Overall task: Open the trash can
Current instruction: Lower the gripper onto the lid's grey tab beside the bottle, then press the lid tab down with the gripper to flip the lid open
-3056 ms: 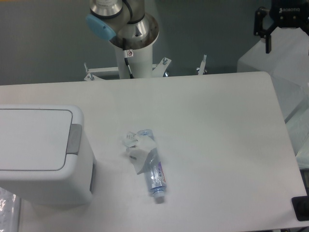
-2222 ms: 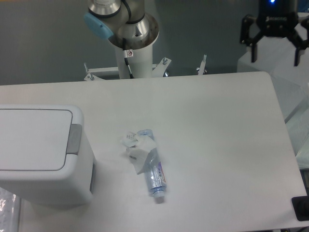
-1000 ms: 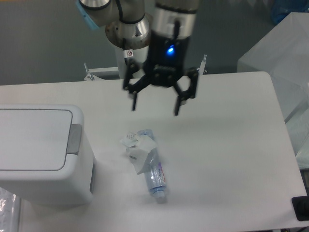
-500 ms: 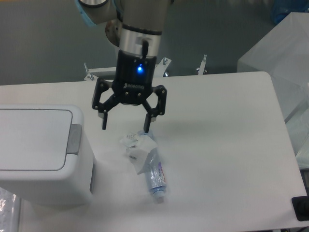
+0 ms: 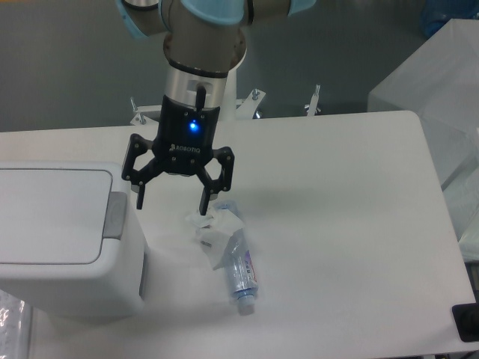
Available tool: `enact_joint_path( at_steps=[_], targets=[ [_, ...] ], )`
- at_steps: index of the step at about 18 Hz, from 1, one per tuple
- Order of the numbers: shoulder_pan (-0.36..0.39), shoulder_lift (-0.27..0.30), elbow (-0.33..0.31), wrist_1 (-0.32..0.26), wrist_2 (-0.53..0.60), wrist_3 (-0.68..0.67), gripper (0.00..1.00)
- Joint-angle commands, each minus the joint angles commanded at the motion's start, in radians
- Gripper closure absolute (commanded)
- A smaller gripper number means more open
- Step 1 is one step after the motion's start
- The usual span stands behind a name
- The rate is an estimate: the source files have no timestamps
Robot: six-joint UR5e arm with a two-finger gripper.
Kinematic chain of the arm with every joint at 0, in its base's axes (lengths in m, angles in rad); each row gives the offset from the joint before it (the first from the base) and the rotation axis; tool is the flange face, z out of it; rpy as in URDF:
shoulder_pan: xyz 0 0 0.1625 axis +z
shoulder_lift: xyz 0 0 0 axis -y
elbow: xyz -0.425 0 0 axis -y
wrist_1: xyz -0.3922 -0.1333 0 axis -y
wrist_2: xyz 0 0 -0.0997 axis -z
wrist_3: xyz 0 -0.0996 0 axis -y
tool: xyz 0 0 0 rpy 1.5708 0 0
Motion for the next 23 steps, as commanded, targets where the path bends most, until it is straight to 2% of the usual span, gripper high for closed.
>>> enact_joint_path(
  at_steps=[2, 23],
  targets=[
    [-0.011, -0.006, -0.002, 0.014, 0.0, 0.0, 0.0],
    [-0.029, -0.029, -0.006, 0.014, 0.002, 0.0, 0.0]
  ],
)
